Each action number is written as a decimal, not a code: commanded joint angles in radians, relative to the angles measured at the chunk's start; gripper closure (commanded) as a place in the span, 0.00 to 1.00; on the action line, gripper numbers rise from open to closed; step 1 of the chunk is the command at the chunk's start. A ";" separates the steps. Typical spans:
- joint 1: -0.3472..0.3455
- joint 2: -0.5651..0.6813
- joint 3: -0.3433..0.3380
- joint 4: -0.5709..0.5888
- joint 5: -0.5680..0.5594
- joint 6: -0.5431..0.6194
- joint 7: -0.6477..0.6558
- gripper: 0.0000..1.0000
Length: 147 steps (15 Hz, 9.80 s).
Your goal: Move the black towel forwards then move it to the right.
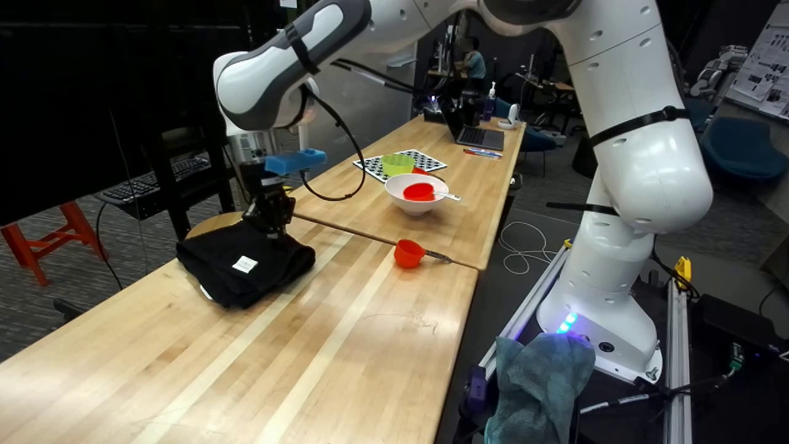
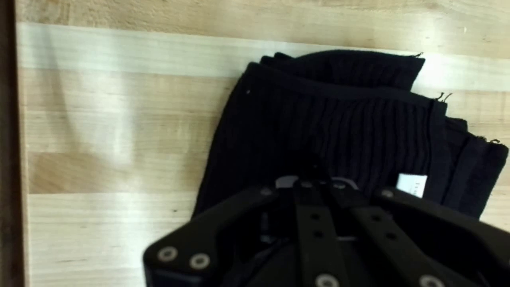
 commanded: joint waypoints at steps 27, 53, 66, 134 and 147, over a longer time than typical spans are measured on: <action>0.240 -0.208 -0.018 0.256 -0.220 -0.373 0.516 1.00; 0.110 -0.905 0.111 -0.802 0.040 0.183 1.002 1.00; -0.002 -0.679 0.016 -0.909 0.263 0.437 0.580 1.00; -0.255 -0.610 -0.237 -0.558 0.016 -0.013 0.247 0.00; -0.166 -0.805 -0.068 -0.622 0.021 -0.026 0.515 0.00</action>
